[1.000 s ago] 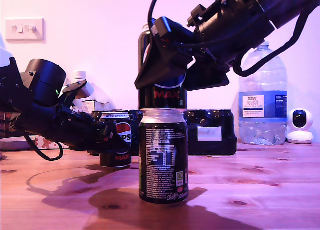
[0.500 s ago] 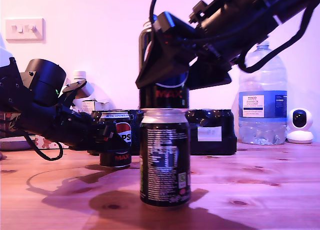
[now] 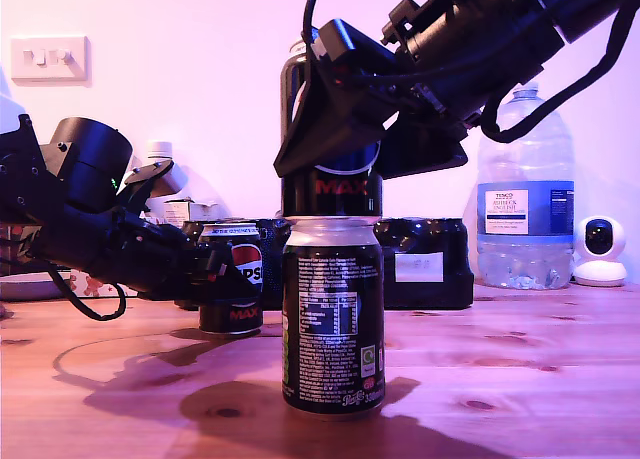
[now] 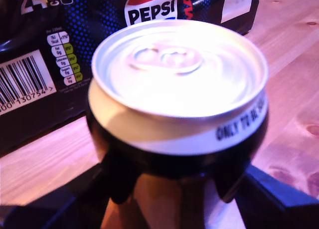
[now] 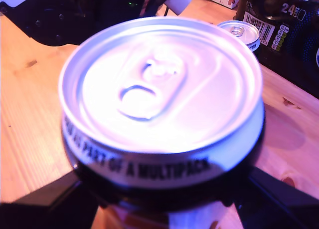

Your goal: Stack up the Pepsi cans on top of each other

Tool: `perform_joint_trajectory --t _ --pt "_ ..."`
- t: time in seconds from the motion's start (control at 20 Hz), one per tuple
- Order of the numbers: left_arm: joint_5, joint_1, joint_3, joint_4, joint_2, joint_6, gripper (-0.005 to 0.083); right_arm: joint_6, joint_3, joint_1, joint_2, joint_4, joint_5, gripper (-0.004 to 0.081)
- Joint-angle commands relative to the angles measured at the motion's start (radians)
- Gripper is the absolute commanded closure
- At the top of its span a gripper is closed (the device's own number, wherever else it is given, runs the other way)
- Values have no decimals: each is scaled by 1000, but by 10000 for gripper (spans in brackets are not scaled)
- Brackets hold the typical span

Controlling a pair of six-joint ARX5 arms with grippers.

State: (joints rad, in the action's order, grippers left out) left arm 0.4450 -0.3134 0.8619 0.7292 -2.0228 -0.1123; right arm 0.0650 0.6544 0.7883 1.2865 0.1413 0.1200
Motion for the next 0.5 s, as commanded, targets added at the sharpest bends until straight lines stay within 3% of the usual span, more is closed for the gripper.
perform_joint_trajectory --t 0.0,0.45 --pt "4 -3 4 2 -21 -1 384 2 9 10 -9 3 0 13" --pt "4 -3 4 2 -21 -1 384 -35 14 10 -10 -2 -7 -12"
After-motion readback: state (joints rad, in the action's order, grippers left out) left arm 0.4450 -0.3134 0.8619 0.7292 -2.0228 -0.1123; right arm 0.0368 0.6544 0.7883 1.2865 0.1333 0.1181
